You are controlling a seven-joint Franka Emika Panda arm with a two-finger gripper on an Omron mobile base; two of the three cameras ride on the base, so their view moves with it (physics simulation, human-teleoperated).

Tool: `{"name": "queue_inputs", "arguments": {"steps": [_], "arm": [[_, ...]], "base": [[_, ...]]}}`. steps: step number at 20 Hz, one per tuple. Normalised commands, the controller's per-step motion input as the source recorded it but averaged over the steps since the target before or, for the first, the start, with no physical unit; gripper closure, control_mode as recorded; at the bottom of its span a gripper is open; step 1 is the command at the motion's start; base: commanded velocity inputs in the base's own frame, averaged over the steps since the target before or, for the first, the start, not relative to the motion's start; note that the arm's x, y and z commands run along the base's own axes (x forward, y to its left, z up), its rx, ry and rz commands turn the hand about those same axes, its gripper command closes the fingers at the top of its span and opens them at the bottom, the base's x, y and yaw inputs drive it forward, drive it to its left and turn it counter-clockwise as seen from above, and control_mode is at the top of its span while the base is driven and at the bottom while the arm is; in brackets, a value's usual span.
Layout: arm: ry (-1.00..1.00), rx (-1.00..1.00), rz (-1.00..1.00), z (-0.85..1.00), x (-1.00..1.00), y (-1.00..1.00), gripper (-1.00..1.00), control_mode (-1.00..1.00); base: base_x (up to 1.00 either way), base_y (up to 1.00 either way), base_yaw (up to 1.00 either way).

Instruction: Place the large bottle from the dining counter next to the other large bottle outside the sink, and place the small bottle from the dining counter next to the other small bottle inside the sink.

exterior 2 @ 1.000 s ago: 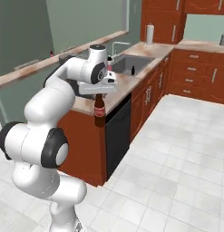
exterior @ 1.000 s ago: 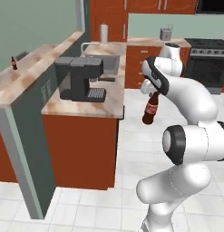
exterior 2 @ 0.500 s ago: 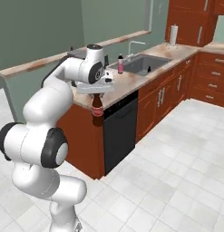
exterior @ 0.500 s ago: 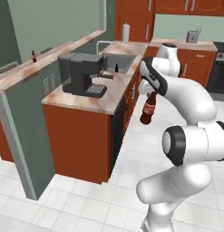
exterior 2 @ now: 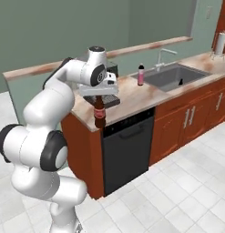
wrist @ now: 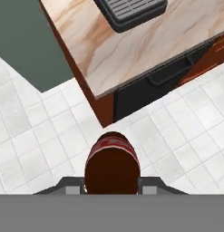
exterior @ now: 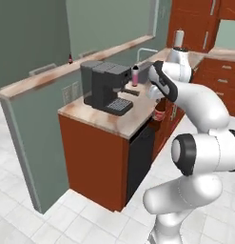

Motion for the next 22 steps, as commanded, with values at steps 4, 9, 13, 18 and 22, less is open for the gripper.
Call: {"name": "queue_inputs", "arguments": {"steps": [4,9,13,18,22], "arm": [[0.0,0.0,0.0,0.0,0.0,0.0,1.0,1.0],[0.0,0.0,0.0,0.0,0.0,0.0,1.0,1.0],[0.0,0.0,0.0,0.0,0.0,0.0,1.0,1.0],[0.0,0.0,0.0,0.0,0.0,0.0,1.0,1.0],[0.0,0.0,0.0,0.0,0.0,0.0,1.0,1.0]], "base": [[0.39,-0.88,0.44],[0.0,-1.0,0.33],[0.0,-1.0,0.33],[0.06,-1.0,0.33],[0.26,-1.0,0.34]]}}
